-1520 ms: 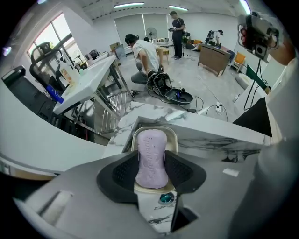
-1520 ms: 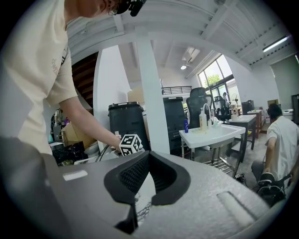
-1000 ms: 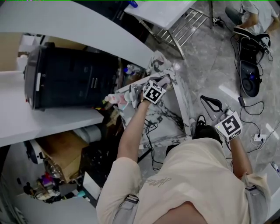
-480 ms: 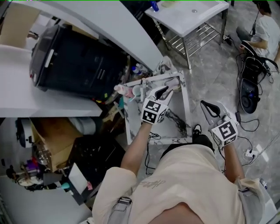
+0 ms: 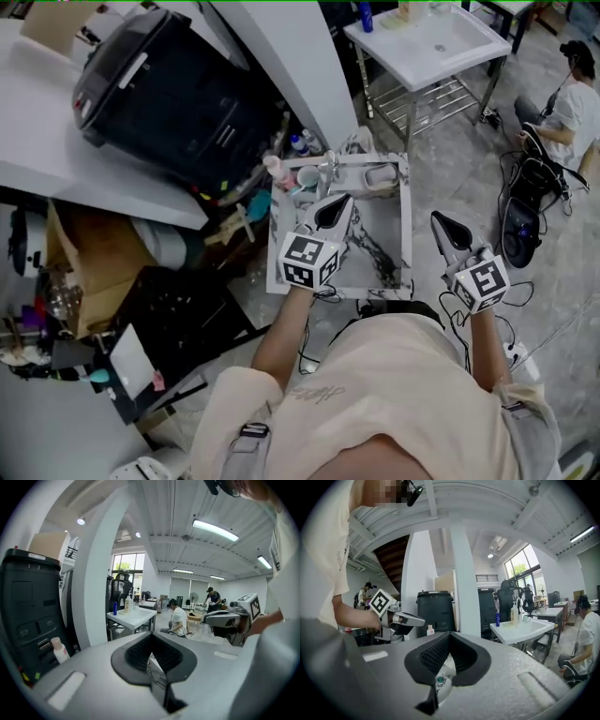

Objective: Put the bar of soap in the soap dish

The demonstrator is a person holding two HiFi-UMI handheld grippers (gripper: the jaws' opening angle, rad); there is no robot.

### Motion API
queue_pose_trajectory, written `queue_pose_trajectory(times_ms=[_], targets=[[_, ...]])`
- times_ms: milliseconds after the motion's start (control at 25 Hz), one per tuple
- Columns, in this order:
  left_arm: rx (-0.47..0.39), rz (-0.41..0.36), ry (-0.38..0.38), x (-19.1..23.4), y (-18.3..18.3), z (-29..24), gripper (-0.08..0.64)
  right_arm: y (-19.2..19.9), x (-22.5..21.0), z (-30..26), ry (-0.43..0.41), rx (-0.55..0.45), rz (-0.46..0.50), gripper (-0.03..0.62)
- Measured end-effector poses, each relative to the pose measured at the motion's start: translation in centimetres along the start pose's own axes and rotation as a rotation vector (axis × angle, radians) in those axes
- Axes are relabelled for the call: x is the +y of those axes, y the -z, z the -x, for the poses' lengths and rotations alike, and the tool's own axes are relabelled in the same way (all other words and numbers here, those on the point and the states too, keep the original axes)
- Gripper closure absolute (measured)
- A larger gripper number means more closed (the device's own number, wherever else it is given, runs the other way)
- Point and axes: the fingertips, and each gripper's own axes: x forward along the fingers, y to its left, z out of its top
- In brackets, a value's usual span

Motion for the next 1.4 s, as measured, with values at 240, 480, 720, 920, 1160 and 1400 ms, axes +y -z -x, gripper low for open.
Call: queue_pose_trajectory(times_ms=[240, 480, 720, 920, 1160, 1400], targets=[[-0.102, 0.067, -0.025, 0.4, -1.6, 5.4, 0.547, -3.3, 2.3, 0.2, 0.008, -0.054, 0.047, 0.591], [-0.166, 0.070, -0.042, 0.7, -2.3, 8.0, 0.546, -5.6, 4.4, 0.4, -0.002, -0.072, 0.129, 0.591], [-0.183, 0.023, -0.072, 0.3, -2.4, 8.9, 0.546, -6.3, 6.6, 1.1, -0.012, -0.073, 0.176, 0.591], [-0.199, 0.046, -0.071, 0.2, -2.6, 9.2, 0.548, -5.7, 7.5, 1.5, -0.018, -0.056, 0.165, 0.591], [-0.188, 0.047, -0.055, 0.3, -2.7, 9.5, 0.546, -5.9, 6.7, 1.9, 0.013, -0.053, 0.166, 0.591], [-0.170, 0.031, -0.036, -0.3, -2.7, 10.0, 0.546, -6.1, 6.0, 2.6, 0.029, -0.052, 0.166, 0.591]])
